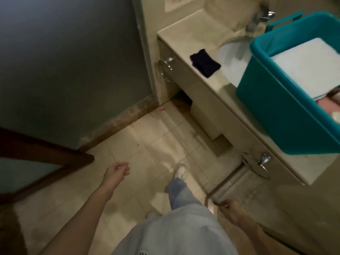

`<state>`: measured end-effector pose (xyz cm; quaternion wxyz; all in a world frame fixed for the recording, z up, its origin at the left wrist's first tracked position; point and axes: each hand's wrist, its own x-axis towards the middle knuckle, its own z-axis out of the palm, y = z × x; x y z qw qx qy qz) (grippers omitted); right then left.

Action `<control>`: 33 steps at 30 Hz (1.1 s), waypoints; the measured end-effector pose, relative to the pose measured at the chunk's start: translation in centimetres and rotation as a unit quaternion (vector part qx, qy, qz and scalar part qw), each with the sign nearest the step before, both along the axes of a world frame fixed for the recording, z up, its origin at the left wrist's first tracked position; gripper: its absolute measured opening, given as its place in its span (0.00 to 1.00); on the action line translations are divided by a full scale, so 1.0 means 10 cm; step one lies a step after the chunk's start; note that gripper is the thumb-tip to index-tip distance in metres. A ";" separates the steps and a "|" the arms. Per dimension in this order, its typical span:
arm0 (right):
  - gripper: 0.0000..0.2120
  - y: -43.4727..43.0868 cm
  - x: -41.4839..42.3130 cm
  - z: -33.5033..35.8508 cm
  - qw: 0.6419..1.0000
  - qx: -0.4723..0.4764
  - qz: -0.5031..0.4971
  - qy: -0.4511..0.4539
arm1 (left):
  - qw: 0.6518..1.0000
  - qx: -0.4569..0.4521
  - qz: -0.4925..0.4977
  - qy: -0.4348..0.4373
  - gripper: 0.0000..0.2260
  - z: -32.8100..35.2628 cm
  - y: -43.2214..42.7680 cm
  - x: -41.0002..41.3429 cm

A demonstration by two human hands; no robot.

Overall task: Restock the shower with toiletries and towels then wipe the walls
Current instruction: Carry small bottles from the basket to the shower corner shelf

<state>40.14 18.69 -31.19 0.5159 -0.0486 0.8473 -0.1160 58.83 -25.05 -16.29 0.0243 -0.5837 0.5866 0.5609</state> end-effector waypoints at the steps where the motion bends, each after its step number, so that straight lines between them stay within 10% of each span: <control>1: 0.26 -0.14 -0.10 0.08 1.000 -0.002 -0.007 0.005 | 1.000 -0.001 -0.018 -0.002 0.07 -0.05 -0.07 -0.21; 12: 0.14 -1.64 -1.95 2.04 0.967 -0.173 -0.038 0.184 | 0.967 0.020 -0.244 -0.075 0.06 -0.14 -0.26 -2.01; 21: 0.15 -1.92 -2.62 3.43 0.859 -0.280 0.011 0.428 | 0.901 -0.138 -0.341 0.230 0.06 0.87 -0.07 -4.13; 25: 0.13 -1.88 -2.95 3.54 0.797 -0.261 -0.115 0.533 | 0.820 -0.196 -0.366 0.395 0.08 1.53 0.07 -5.08; 33: 0.17 -1.33 -3.32 3.49 0.821 -0.039 -0.304 0.481 | 0.603 -0.202 -0.559 0.531 0.11 2.22 0.71 -6.42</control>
